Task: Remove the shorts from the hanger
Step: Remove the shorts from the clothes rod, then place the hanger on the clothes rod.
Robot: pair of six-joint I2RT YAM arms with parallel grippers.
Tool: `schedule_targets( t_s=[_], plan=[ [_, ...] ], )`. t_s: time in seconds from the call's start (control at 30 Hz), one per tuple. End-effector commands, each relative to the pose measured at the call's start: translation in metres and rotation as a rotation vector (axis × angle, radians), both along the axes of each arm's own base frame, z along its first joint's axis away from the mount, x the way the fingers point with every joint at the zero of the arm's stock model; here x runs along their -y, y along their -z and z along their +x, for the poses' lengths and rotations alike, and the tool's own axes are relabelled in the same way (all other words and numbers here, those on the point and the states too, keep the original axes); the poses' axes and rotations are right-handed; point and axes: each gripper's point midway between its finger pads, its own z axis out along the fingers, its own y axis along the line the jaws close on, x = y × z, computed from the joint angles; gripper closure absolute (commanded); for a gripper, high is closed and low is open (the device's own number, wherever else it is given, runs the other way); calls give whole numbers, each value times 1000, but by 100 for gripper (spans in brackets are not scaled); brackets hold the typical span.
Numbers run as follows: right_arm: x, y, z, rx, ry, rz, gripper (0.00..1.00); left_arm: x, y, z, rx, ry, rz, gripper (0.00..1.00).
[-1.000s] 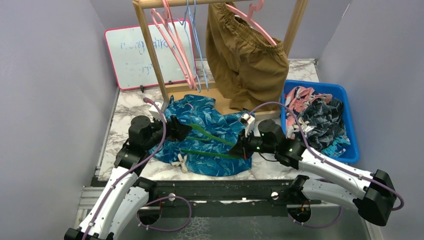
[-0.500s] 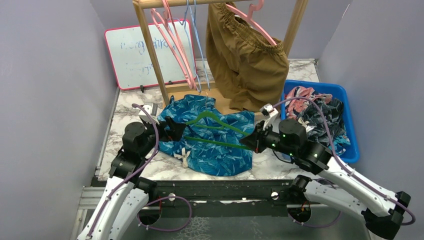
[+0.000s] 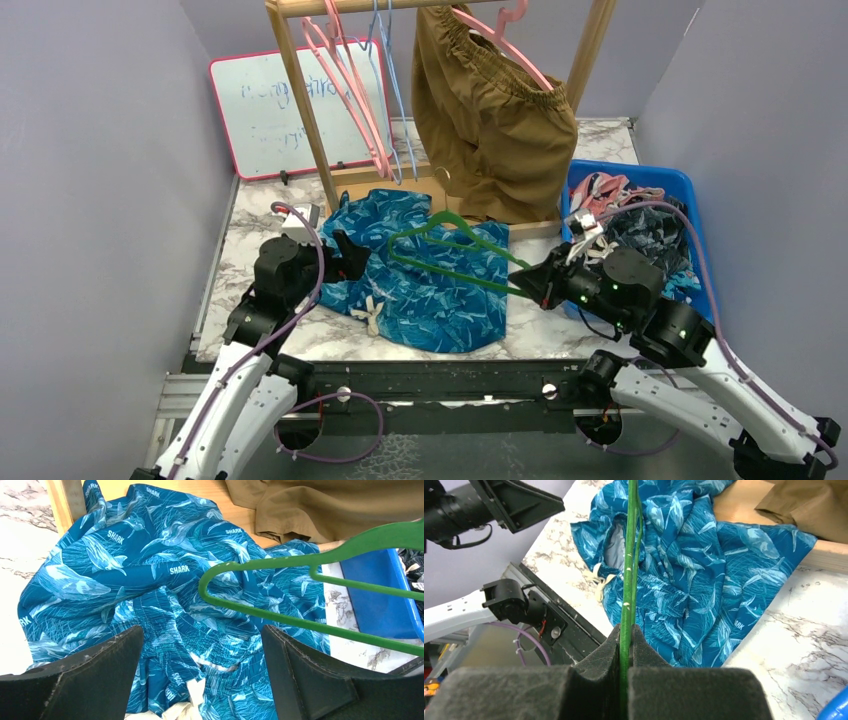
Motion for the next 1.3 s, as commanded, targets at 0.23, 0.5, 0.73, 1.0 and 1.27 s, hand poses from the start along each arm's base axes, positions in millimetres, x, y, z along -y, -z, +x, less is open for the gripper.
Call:
schedule_targets(
  t_s=[0.23,0.5,0.73,1.0,1.27],
  plan=[
    [29,-49,-1,117,105,114,99,1,-3,2,-8,-2,-10,13],
    [45,-86,19,318,206,129,99,2,-9,2,26,34,30,13],
    [31,-126,42,506,226,170,99,-13,-6,8,22,-9,143,13],
    [1,-120,69,474,204,70,99,-12,-1,9,12,-2,150,13],
    [-8,46,23,22,-25,-213,99,-8,4,11,-6,19,149,13]
  ],
)
